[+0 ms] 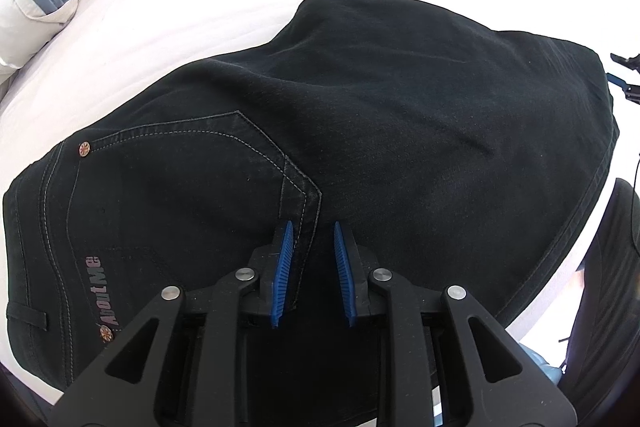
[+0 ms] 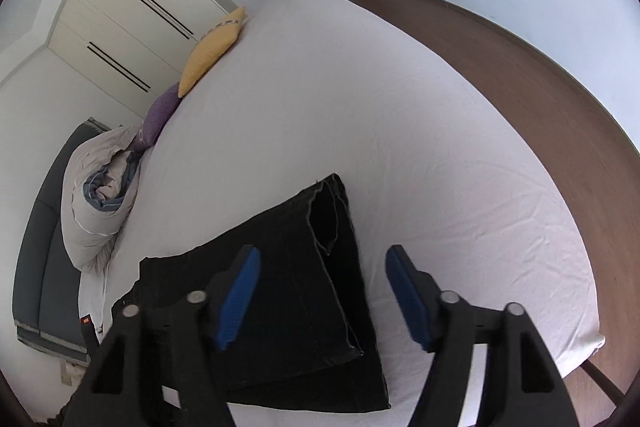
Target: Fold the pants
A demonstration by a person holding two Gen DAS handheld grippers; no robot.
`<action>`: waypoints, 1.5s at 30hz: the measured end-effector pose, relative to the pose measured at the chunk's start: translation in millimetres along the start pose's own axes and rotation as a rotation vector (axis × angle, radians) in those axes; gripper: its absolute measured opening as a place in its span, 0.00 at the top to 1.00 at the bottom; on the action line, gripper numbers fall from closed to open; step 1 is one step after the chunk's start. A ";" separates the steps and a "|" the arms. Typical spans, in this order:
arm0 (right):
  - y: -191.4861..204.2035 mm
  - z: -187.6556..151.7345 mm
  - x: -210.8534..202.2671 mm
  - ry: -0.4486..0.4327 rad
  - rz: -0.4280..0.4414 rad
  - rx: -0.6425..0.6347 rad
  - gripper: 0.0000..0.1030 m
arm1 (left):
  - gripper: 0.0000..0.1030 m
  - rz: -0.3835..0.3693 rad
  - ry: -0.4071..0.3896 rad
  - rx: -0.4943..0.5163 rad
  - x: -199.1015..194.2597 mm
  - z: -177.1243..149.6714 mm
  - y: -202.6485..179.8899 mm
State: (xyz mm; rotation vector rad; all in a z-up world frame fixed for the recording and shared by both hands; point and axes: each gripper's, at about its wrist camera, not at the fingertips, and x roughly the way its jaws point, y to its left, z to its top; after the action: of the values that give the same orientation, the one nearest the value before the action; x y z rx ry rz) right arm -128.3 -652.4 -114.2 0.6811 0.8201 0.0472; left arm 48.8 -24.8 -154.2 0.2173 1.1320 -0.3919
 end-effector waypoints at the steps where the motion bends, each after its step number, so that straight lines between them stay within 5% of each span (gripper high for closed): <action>1: 0.0 2.4 -1.2 -0.011 0.033 -0.014 0.29 | 0.80 0.001 0.003 0.001 -0.3 0.6 -0.4; 7: -0.6 21.7 25.7 0.052 0.095 -0.007 0.28 | 0.80 0.016 0.008 -0.008 0.1 3.0 -2.4; 9: 5.8 15.8 44.2 0.152 0.037 -0.073 0.41 | 0.80 0.018 0.010 -0.009 0.7 3.3 -2.7; 11: 7.9 6.0 55.0 0.213 -0.008 -0.132 0.72 | 0.80 0.021 0.011 -0.008 0.8 3.6 -3.4; 16: 3.8 -7.0 41.9 0.163 0.074 -0.107 0.80 | 0.80 0.025 0.013 -0.004 2.7 4.2 -5.0; 17: 5.4 -7.5 36.6 0.148 0.093 -0.113 0.91 | 0.80 0.025 0.014 -0.003 2.8 4.6 -5.2; 23: 58.0 0.9 -4.0 0.046 0.145 -0.256 0.93 | 0.80 0.026 0.016 -0.012 4.0 5.5 -6.2; 32: 101.7 40.0 -39.0 -0.065 0.349 -0.259 0.94 | 0.79 0.035 0.030 -0.016 6.1 9.6 -5.1; 36: 68.7 42.0 -3.0 0.065 0.194 -0.162 0.94 | 0.79 0.044 0.037 -0.013 6.6 12.9 -7.7; 39: 3.5 19.0 35.1 0.235 -0.312 0.007 0.88 | 0.79 0.049 0.030 -0.012 6.9 12.8 -9.5; 41: -11.1 6.0 16.6 0.162 -0.158 0.074 0.88 | 0.79 0.047 0.026 -0.011 6.6 12.5 -9.6; 45: -5.2 -8.1 -22.7 0.023 -0.166 0.041 0.87 | 0.79 0.047 0.027 -0.005 5.5 12.4 -12.5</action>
State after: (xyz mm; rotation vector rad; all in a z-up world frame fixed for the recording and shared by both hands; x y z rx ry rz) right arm -150.7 -658.8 -106.2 0.6499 0.8994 -0.1127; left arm 56.0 -41.8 -153.8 0.2453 1.1519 -0.3455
